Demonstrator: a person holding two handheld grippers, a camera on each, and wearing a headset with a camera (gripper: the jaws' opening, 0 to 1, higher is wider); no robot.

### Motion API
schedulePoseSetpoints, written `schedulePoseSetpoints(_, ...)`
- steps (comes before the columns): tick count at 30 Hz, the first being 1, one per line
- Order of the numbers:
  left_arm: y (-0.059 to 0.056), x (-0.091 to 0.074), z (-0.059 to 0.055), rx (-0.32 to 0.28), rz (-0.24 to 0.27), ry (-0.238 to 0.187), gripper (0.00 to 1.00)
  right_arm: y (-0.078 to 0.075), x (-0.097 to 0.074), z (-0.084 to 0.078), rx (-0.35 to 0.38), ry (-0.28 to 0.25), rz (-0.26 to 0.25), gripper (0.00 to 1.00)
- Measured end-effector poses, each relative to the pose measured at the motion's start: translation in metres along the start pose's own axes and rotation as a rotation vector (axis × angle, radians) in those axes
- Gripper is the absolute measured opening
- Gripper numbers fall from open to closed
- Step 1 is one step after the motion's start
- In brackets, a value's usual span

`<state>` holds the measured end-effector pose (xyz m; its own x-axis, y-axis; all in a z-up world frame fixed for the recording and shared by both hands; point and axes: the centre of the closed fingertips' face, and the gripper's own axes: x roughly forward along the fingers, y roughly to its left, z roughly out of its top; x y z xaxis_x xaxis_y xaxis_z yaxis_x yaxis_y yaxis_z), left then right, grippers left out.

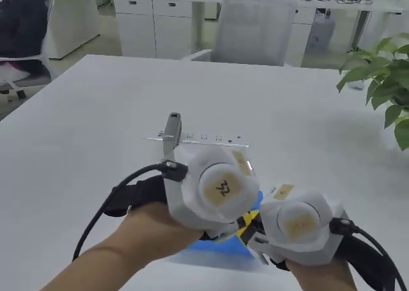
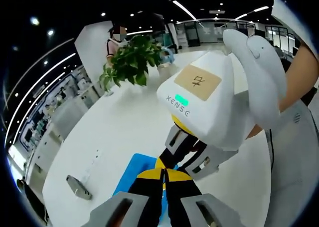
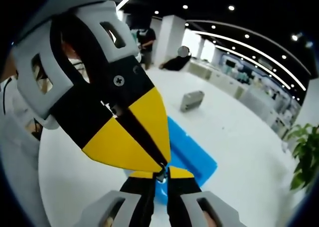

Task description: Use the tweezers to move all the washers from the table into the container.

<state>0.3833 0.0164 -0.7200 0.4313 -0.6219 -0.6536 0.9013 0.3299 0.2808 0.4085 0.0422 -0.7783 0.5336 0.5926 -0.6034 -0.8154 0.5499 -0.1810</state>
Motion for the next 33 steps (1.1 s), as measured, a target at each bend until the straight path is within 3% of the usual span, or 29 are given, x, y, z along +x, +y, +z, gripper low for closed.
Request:
schedulePoseSetpoints(7, -0.016, -0.026, 0.012, 0.061, -0.007, -0.026, 0.0, 0.01, -0.022, 0.011, -0.037, -0.041, -0.022, 0.06)
schedulePoseSetpoints(9, -0.021, -0.034, 0.014, 0.072, -0.011, -0.034, 0.0, 0.015, -0.03, 0.013, -0.05, -0.045, -0.028, 0.06)
schedulePoseSetpoints(14, -0.033, -0.051, 0.015, 0.077, -0.027, -0.064, 0.0, 0.024, -0.05, 0.015, -0.106, -0.05, -0.096, 0.07)
schedulePoseSetpoints(17, -0.04, -0.053, 0.014, 0.08, -0.042, -0.07, 0.0, 0.033, -0.057, 0.01, -0.143, -0.034, -0.106, 0.07)
schedulePoseSetpoints(20, -0.054, -0.049, 0.0, 0.092, -0.076, -0.041, 0.0, 0.042, -0.058, -0.003, -0.156, -0.008, -0.102, 0.07)
schedulePoseSetpoints(25, -0.074, -0.037, -0.019, 0.09, -0.135, -0.014, 0.0, 0.057, -0.053, -0.029, -0.095, 0.035, -0.066, 0.08)
schedulePoseSetpoints(33, -0.09, -0.022, -0.044, 0.107, -0.176, 0.045, 0.0, 0.076, -0.038, -0.053, -0.017, 0.08, -0.027, 0.09)
